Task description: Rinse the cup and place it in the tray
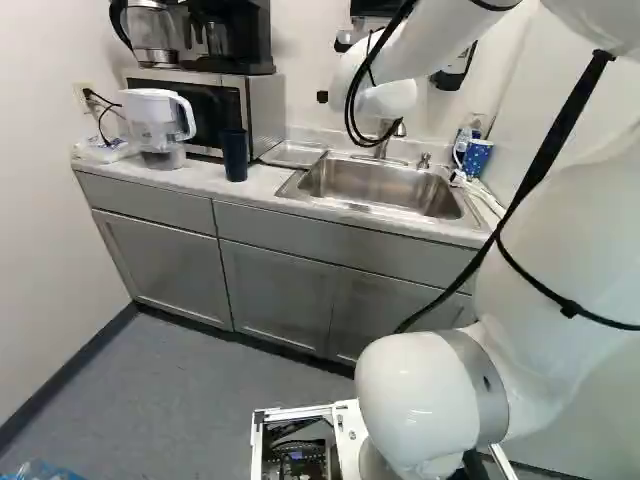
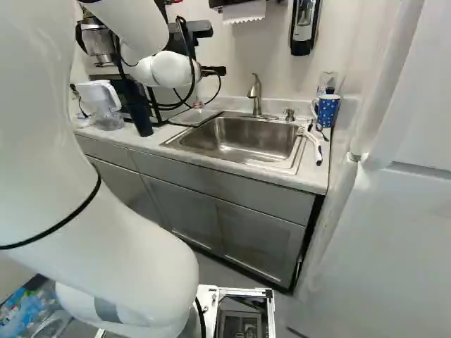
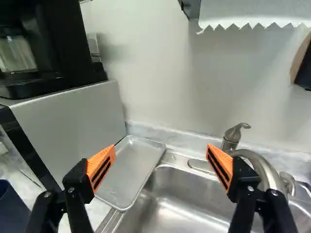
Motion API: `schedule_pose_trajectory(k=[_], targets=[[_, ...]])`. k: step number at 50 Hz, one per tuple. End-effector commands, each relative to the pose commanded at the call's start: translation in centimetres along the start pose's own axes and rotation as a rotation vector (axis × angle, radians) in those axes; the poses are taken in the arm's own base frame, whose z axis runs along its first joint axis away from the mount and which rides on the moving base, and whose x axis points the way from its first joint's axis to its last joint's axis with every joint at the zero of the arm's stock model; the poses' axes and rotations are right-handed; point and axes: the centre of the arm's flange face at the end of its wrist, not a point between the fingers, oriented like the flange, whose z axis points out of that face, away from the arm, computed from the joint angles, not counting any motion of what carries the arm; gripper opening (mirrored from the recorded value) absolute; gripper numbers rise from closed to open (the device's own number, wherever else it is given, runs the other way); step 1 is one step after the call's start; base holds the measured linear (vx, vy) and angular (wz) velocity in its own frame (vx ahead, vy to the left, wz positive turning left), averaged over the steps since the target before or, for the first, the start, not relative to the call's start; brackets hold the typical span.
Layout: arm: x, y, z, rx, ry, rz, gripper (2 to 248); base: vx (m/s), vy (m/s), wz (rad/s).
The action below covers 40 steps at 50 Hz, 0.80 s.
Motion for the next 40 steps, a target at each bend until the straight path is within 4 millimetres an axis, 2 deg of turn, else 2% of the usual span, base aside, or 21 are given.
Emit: schedule_pose_trajectory(k=[11,40], targets=[[0.0,0.0,0.0,0.0,0.0,0.0,247,0.085,0.006,0.002],[0.05,0.03,0.38,-0.001,0.0,0.0,247,0.0,0.0,0.0]])
